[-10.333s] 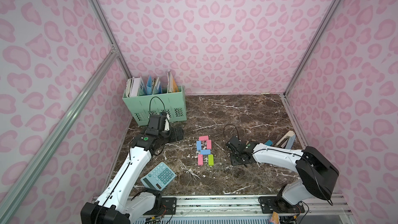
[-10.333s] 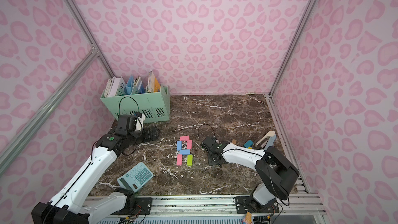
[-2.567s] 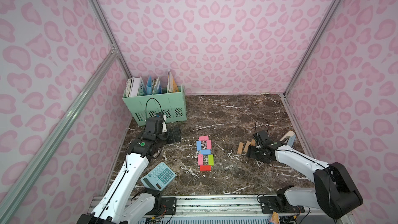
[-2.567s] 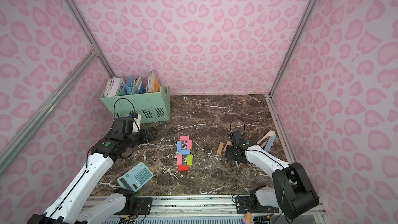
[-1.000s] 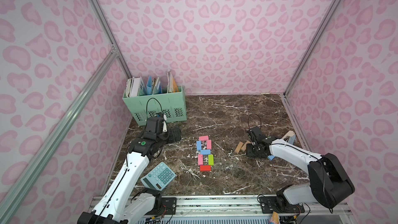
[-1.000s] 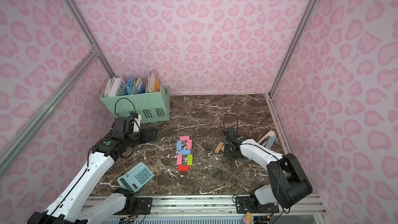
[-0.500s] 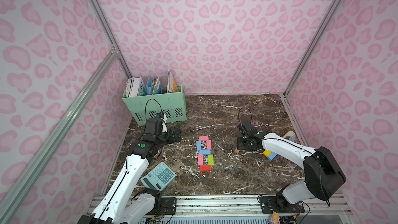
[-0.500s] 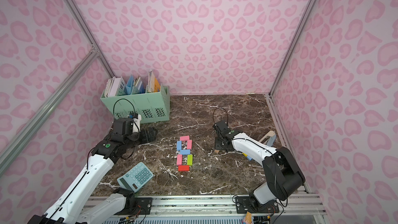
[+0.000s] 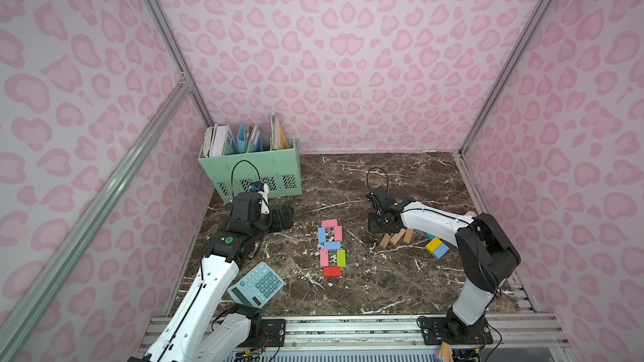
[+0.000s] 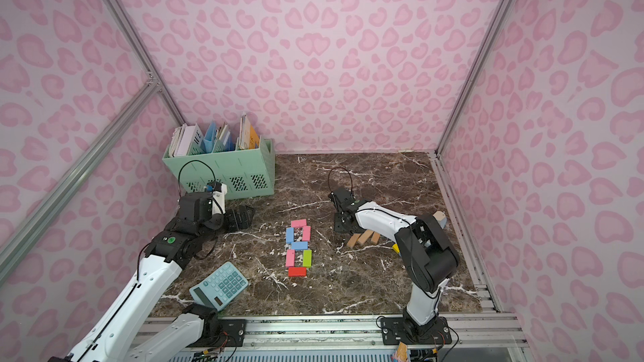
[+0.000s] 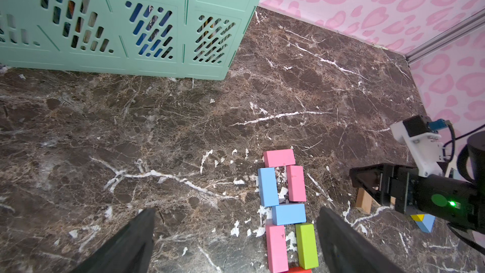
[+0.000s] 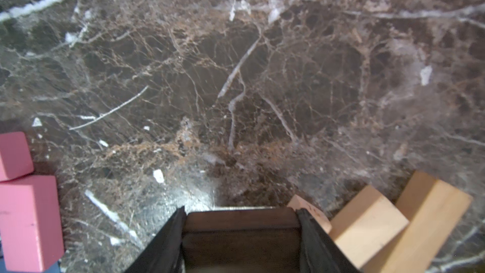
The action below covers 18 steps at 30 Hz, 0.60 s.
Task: Assemble the number 8 with building blocks
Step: Place the building block at the center of the board.
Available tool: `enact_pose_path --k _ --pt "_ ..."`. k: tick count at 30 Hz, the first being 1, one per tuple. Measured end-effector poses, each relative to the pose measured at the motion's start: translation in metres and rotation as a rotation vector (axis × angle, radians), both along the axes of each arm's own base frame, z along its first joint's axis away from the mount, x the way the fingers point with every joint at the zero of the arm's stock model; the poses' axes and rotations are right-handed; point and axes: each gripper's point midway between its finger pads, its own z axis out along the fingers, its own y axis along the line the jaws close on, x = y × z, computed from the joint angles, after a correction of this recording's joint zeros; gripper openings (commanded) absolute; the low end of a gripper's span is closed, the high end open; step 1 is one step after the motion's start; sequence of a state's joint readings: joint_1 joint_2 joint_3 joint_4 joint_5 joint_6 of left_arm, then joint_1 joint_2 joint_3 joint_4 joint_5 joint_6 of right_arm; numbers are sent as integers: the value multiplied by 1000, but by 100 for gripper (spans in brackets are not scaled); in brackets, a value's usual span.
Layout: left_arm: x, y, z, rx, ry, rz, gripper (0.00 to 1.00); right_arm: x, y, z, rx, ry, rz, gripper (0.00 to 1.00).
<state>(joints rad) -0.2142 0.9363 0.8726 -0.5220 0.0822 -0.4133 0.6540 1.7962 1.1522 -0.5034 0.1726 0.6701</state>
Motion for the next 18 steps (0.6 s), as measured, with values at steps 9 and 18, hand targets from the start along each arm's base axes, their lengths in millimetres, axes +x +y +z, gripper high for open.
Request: enact_pose_path --k 9,18 --pt "1 -1 -4 -3 -6 -2 99 13 11 -21 -49 13 -15 52" --pt "1 -1 -1 -5 -30 -5 99 25 9 -24 -48 -6 -50 55"
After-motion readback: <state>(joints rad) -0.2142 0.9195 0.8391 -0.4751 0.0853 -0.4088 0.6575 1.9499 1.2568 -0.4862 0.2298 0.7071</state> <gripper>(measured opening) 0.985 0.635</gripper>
